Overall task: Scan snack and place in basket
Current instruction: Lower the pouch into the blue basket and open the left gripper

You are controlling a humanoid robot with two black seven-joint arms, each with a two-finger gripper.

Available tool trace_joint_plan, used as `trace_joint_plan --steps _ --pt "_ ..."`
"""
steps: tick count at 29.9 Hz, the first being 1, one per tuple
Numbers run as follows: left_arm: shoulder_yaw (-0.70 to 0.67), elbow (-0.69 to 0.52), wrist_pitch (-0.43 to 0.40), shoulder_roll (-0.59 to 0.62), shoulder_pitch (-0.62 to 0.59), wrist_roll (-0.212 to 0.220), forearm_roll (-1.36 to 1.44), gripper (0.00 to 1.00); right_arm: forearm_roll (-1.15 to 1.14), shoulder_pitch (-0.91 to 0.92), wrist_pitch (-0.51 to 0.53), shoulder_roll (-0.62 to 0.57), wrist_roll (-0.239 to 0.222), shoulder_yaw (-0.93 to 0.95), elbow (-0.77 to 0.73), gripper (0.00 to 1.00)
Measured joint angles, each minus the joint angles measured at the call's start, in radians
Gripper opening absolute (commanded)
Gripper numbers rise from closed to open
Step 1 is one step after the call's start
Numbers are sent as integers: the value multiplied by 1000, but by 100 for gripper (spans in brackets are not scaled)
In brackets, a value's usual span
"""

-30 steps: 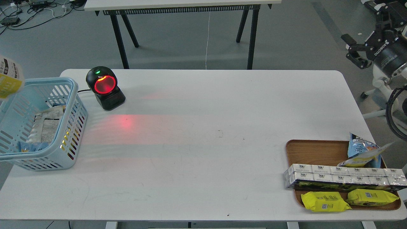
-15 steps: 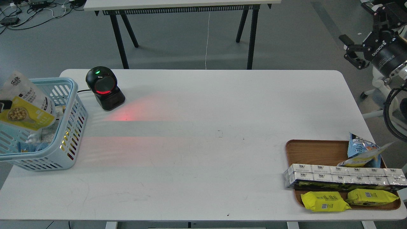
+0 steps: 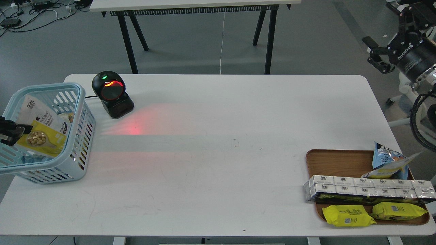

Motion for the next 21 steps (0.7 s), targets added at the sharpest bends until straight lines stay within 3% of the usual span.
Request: trace_joint_plan --steps 6,11,12,16,21 --pt "-64 2 -6 2 -1 0 -3 35 0 -1 0 0 0 0 -1 99" --pt "-101 13 -6 2 -1 0 -19 76 0 -2 0 0 0 0 -2 99" --pt "-111 14 -6 1 -1 0 -36 80 0 -2 0 0 0 0 -2 99" --pt "-161 16 -8 -1 -1 0 -193 89 0 -2 0 0 0 -1 -5 99" --pt "-242 27 -3 -42 -1 0 -460 92 0 8 0 0 0 0 6 99"
